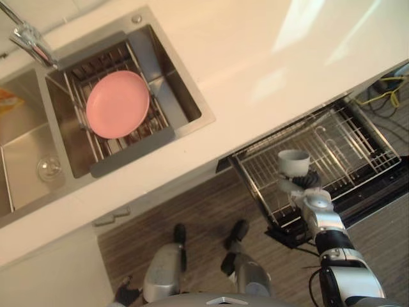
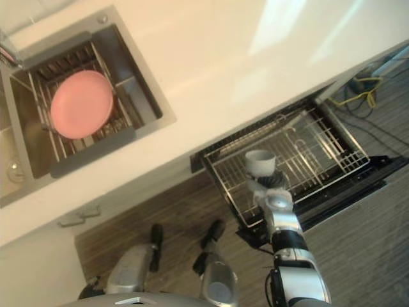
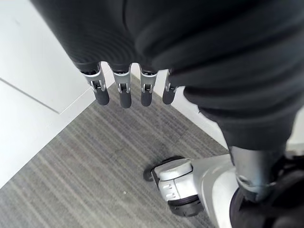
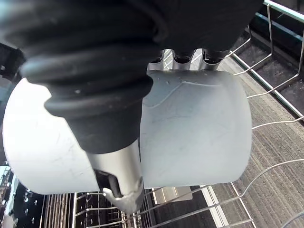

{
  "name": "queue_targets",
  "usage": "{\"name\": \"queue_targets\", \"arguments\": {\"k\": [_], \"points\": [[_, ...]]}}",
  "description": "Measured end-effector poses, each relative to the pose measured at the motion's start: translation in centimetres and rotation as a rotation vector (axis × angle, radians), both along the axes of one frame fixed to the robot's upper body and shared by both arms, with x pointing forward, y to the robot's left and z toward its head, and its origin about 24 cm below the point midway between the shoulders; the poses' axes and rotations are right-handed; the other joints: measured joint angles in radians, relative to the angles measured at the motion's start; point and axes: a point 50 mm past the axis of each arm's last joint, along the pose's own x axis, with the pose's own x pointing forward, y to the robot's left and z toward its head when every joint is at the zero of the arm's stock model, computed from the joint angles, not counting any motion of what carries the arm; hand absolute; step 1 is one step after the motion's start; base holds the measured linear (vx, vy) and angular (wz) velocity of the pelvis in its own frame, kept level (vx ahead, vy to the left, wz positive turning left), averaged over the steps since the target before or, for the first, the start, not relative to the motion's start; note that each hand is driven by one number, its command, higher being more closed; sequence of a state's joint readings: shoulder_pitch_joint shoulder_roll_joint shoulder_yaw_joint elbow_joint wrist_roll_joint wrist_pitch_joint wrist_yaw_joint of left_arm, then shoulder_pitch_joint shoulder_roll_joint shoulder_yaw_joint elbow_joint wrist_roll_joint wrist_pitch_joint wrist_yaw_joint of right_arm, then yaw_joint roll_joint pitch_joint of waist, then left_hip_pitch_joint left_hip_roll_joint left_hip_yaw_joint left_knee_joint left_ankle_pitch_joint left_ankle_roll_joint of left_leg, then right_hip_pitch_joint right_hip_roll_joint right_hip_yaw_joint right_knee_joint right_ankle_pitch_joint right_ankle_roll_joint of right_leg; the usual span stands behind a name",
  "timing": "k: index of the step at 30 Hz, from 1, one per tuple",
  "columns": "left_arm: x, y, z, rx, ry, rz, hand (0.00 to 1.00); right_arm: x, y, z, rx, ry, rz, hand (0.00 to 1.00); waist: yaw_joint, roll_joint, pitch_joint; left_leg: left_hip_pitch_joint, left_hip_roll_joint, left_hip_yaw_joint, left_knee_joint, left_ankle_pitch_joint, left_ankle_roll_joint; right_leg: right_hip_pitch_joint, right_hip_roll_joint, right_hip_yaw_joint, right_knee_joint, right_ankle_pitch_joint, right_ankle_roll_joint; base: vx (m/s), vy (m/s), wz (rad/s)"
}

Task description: Walk over to the sink, pick up the cup, carry it to the dishwasher, place the cup inside the dishwasher, then close the dishwasher door

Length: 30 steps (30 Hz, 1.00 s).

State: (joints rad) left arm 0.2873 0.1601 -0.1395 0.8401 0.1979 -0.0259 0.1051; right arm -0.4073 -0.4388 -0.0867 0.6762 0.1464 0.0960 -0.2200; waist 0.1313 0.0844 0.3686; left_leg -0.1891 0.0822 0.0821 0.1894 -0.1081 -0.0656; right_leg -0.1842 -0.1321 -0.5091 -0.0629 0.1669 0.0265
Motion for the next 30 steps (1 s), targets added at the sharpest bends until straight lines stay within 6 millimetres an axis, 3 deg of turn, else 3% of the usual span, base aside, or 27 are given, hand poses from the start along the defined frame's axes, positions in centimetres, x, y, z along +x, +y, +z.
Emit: {"name": "queue_targets", "arguments": {"k": [5,9,13,18,19,22,30], "points": [[0.2,-0.8,0.0,-0.005,-0.026,-0.022,0.00,2.5,0.8,3.3,-0.106,-0.066,0.050,1.00,0.005,0.003,0.044,-0.040,-0.026,-0.006,0.000,0.021,0.009,-0.059,-0.037,0.001,0.062,-0.013,0.006,-0.01,0.089,0.08],[1.3,-1.6,0.1,-0.032,-0.063,-0.002,0.00,4.7,1.0,6.0,-0.152,-0.094,0.076,1.00,0.008,0.012,0.080,-0.097,-0.059,-0.050,-0.008,0.048,0.023,-0.065,-0.041,-0.027,-0.019,0.047,0.008,-0.06,0.078,0.25],[2.1,-1.9,0.2,-0.041,-0.079,-0.024,0.00,5.2,0.7,6.4,-0.138,-0.081,0.066,1.00,0.022,0.027,0.121,-0.113,-0.076,-0.085,-0.025,0.069,0.029,-0.073,-0.050,-0.050,-0.019,0.058,0.009,-0.06,0.046,0.26],[2.3,-1.9,0.2,-0.045,-0.070,-0.033,0.00,5.6,-0.1,6.8,-0.079,-0.046,0.056,1.00,0.025,0.024,0.129,-0.124,-0.094,-0.110,-0.036,0.086,0.036,-0.075,-0.062,-0.052,-0.018,0.065,0.013,-0.01,0.058,0.16],[2.3,-1.9,0.2,-0.051,-0.068,-0.034,0.00,5.6,-0.3,6.7,-0.045,-0.031,0.054,0.00,0.027,0.023,0.130,-0.125,-0.095,-0.114,-0.039,0.090,0.035,-0.074,-0.062,-0.052,-0.018,0.065,0.013,0.01,0.025,0.12],[2.5,-1.8,0.2,-0.050,-0.066,-0.039,0.00,5.5,-1.0,6.2,0.027,0.015,0.018,0.00,0.030,0.024,0.130,-0.125,-0.100,-0.138,-0.071,0.115,0.030,-0.080,-0.061,-0.059,-0.018,0.064,0.013,0.02,0.003,0.16],[2.7,-1.8,0.2,-0.045,-0.045,-0.048,0.00,5.2,-1.8,6.2,0.012,0.026,-0.062,0.00,0.049,0.029,0.133,-0.118,-0.096,-0.171,-0.119,0.156,0.022,-0.080,-0.058,-0.072,-0.011,0.059,0.006,0.01,-0.014,0.12]]}}
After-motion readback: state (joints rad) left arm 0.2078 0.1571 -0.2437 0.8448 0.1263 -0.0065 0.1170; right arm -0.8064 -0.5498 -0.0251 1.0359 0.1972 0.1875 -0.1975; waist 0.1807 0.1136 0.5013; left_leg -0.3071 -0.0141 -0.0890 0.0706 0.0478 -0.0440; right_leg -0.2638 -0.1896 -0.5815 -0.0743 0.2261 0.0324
